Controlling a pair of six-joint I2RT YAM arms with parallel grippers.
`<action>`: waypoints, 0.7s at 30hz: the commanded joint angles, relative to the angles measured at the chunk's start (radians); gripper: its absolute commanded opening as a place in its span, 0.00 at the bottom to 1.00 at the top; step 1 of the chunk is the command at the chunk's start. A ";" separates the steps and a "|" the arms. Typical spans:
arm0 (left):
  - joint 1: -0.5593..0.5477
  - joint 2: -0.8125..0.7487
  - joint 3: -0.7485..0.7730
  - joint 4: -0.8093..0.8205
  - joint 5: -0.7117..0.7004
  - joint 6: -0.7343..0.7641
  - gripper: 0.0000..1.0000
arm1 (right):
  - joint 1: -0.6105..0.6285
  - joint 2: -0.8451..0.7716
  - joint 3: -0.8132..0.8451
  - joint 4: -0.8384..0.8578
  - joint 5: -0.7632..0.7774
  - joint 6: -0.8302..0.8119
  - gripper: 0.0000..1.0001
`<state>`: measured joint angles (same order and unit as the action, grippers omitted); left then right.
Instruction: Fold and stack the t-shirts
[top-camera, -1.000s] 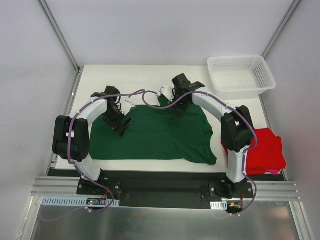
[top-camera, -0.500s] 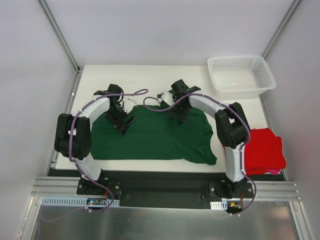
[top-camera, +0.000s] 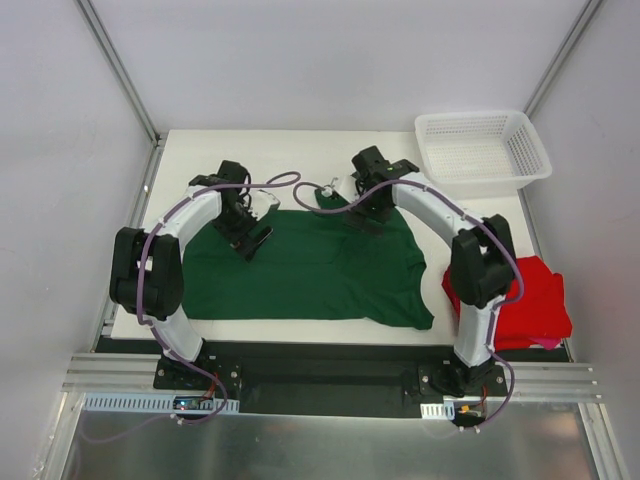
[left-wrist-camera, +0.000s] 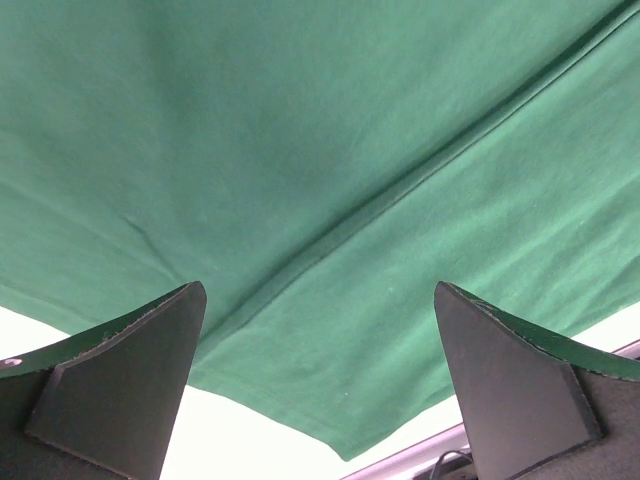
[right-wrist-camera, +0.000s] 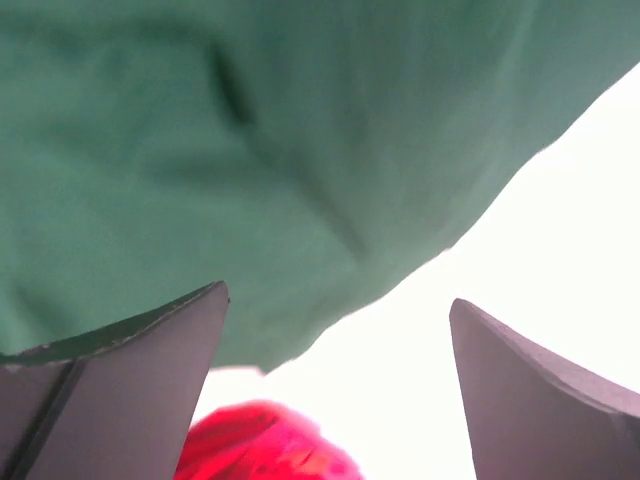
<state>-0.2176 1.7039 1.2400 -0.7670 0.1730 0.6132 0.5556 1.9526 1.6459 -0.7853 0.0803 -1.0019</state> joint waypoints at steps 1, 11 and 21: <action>-0.025 -0.006 0.038 -0.032 0.002 0.002 0.99 | -0.042 -0.185 -0.107 -0.216 -0.130 0.048 0.96; -0.057 -0.009 0.044 -0.084 0.005 0.054 0.99 | -0.122 -0.349 -0.454 -0.269 -0.408 0.178 0.90; -0.068 0.005 0.090 -0.137 -0.001 0.065 0.99 | -0.183 -0.330 -0.529 -0.230 -0.418 0.284 0.69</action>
<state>-0.2699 1.7039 1.2858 -0.8509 0.1726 0.6628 0.3939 1.6592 1.1255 -1.0203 -0.3309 -0.7704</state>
